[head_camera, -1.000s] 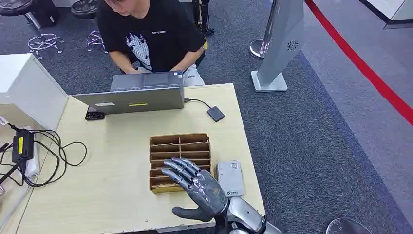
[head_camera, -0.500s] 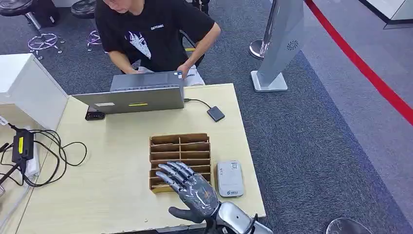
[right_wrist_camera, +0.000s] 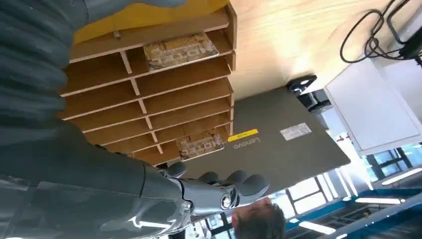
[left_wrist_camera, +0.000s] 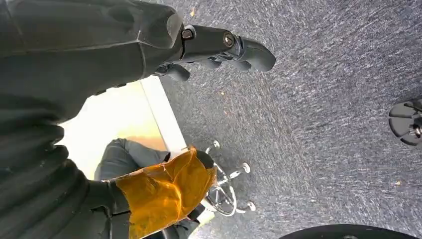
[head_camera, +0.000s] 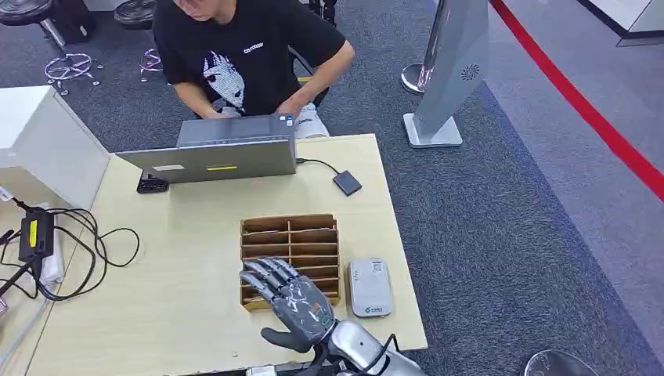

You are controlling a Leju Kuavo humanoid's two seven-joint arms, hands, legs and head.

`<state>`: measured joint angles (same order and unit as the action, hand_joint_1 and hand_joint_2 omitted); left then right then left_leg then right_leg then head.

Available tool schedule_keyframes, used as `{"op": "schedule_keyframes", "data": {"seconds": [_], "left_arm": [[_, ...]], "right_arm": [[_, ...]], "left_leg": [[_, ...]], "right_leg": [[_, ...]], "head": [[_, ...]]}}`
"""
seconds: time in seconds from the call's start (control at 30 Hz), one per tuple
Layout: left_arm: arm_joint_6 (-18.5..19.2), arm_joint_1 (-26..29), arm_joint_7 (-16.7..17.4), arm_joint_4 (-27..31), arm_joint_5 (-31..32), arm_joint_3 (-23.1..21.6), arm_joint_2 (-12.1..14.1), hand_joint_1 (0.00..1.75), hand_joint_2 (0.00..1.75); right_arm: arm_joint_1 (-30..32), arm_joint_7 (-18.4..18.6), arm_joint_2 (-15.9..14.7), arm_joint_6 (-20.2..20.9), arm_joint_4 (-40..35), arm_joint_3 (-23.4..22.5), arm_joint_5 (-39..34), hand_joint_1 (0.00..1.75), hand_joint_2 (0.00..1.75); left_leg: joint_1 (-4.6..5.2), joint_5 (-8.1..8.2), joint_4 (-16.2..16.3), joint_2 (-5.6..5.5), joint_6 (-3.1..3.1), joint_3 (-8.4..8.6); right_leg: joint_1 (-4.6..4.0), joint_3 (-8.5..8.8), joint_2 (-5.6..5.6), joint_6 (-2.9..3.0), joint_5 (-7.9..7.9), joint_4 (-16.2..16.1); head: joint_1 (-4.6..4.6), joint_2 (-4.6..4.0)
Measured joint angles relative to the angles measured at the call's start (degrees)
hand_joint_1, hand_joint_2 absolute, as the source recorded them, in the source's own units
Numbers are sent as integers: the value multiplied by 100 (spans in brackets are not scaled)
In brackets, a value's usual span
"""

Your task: Pass the card to the sensor for recognition and then transmit it.

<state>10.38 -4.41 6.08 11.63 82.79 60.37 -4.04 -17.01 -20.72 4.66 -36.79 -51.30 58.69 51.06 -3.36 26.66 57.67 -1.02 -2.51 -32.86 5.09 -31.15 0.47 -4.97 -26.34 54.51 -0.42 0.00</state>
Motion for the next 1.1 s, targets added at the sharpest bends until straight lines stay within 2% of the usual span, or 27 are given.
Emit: {"op": "schedule_keyframes", "data": {"seconds": [0.33,1.1], "left_arm": [[0,0,-2,0,0,0,0,0,175],[-7,0,0,0,0,0,-7,0,175]], "right_arm": [[-39,96,133,-39,264,48,46,0,175],[-188,666,354,-190,723,258,692,0,175]], "left_leg": [[0,0,0,0,0,0],[0,0,0,0,0,0]], "right_leg": [[0,0,0,0,0,0],[0,0,0,0,0,0]], "head": [[0,0],[0,0]]}}
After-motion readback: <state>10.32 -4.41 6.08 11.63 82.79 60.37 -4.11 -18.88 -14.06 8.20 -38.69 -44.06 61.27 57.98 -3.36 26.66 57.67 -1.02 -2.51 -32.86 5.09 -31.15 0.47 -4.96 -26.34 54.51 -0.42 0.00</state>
